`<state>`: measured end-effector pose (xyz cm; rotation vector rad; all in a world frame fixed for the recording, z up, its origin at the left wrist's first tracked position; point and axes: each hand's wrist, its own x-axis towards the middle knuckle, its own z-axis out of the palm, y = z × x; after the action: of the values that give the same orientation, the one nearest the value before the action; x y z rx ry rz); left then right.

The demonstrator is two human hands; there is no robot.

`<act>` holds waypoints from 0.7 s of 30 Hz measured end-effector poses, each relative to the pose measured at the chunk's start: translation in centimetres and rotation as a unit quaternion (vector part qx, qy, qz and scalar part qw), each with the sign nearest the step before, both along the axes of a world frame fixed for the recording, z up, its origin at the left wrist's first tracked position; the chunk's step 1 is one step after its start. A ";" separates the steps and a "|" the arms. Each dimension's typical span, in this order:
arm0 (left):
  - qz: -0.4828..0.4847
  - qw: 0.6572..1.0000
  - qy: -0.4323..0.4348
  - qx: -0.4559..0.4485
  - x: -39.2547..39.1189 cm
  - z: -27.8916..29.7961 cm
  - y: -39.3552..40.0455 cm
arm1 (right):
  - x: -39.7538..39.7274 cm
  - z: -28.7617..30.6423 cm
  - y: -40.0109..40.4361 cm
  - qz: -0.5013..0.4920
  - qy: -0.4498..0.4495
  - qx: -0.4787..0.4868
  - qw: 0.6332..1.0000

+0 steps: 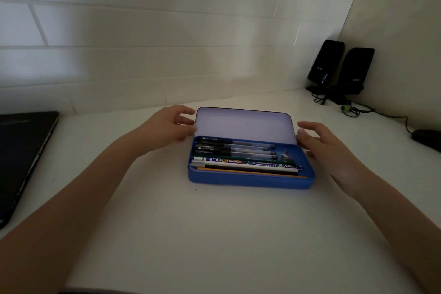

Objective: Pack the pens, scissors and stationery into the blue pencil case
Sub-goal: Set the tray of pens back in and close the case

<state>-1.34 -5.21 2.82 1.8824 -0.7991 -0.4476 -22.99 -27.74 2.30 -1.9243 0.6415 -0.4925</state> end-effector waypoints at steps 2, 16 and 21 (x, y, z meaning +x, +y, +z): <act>-0.012 1.000 0.001 -0.009 -0.4 0.0 -0.3 | -0.1 0.0 -0.3 -0.004 -0.026 0.025 0.999; -0.130 0.988 0.087 0.011 0.9 0.1 1.2 | 0.6 -0.9 0.1 0.008 -0.039 0.029 0.999; -0.167 0.966 0.195 -0.016 1.5 -0.1 1.5 | 0.5 -0.8 -0.2 -0.003 -0.065 0.083 0.994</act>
<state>0.16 -3.73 2.67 1.5592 -0.8473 -0.9767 -22.54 -27.89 1.50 -1.7204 0.5865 -0.5467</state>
